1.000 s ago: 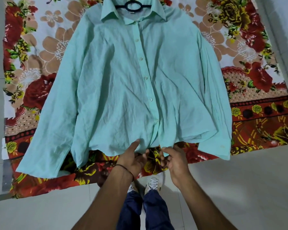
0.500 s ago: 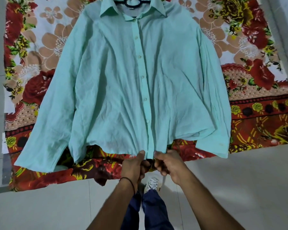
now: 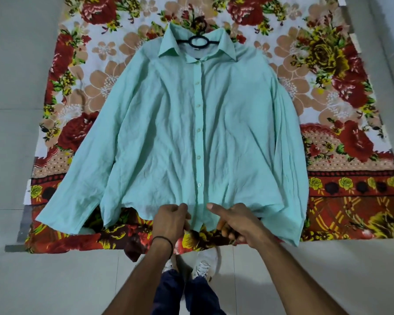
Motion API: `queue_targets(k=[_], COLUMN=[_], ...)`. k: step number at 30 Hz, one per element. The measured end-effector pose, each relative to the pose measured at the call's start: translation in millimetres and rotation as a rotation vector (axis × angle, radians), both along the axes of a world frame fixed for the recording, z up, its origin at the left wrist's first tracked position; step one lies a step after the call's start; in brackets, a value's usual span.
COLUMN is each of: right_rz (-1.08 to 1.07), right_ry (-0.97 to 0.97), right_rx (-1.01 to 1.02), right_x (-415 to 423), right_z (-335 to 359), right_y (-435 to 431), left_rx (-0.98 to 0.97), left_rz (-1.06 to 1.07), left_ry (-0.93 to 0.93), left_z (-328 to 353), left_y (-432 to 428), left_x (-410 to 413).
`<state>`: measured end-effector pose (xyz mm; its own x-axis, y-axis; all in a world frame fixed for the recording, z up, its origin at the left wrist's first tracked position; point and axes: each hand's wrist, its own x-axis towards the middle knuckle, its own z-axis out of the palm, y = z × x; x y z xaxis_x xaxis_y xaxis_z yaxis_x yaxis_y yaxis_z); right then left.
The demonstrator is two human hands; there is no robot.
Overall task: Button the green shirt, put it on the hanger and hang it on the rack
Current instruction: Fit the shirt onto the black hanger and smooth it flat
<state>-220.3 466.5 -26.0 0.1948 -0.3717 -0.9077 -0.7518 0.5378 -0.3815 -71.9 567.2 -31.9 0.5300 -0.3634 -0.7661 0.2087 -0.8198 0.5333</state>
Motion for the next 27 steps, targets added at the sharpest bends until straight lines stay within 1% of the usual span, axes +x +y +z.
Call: queue_targets(k=[2,3,5,7,8,9,10,11,12,13,15,16,18,20,22,24,25,27], right_rz=[0.029,0.01,-0.056,-0.066,-0.043,-0.026,-0.01,0.007,0.009,-0.002,-0.12,-0.202,-0.308,-0.307,-0.24,-0.153,-0.102,0.052], right_ry=[0.009,0.004,0.042,0.175,0.276,0.392,0.491,0.537,0.517,0.441,0.269,0.252,0.307,0.415,0.542,0.577,0.543,0.414], right_rx=[-0.12,-0.207,-0.426,-0.698,-0.831,-0.911,-0.928,-0.907,-0.876,-0.861,-0.85,-0.851,-0.832,-0.775,-0.836,-0.983,-1.066,-1.198], right_x=[6.4,9.7,11.9,7.5,1.5,-4.5,-14.0,-23.3,-34.6,-44.2,-59.6,-63.9,-68.7,-67.0,-53.0,-32.2,-19.7,10.0], right_z=[4.5,4.1,-9.2,-29.3,-37.2,-45.0,-52.1,-59.1,-66.2,-68.9,-72.2,-71.3,-64.0,-62.2,-62.8,-60.5,-59.6,-56.4], right_y=[-18.6,-26.3,-45.6,-62.3,-67.0,-71.0,-73.2,-76.7,-79.5,-80.9,-82.2,-85.3,-87.1,-88.3,-94.1,-95.4,-98.6,-107.6], left_rx=[-0.086,-0.107,-0.104,-0.025,0.055,0.141,0.228,0.307,0.363,0.369,0.232,0.167,0.157,0.209,0.233,0.216,0.175,0.028], left_rz=[0.006,-0.001,0.016,0.06,0.081,0.102,0.104,0.085,0.052,0.024,0.016,0.057,0.211,0.259,0.185,0.084,0.007,-0.256], left_ry=[-0.015,-0.056,-0.214,-0.426,-0.52,-0.589,-0.627,-0.633,-0.622,-0.617,-0.634,-0.652,-0.664,-0.678,-0.737,-0.817,-0.86,-0.936], left_z=[6.6,5.4,-2.1,-14.0,-20.6,-28.9,-34.2,-42.4,-50.1,-57.6,-68.6,-70.6,-68.3,-69.3,-68.1,-58.0,-51.9,-44.1], left_y=[-15.5,-21.9,-34.0,-40.8,-40.6,-39.1,-35.6,-31.4,-25.0,-17.5,-4.8,-0.8,9.3,12.9,4.3,-14.4,-27.2,-54.3], left_x=[9.3,16.2,35.7,59.1,69.8,82.2,92.9,104.0,114.2,124.4,142.5,151.8,161.6,167.3,167.8,157.5,153.2,144.4])
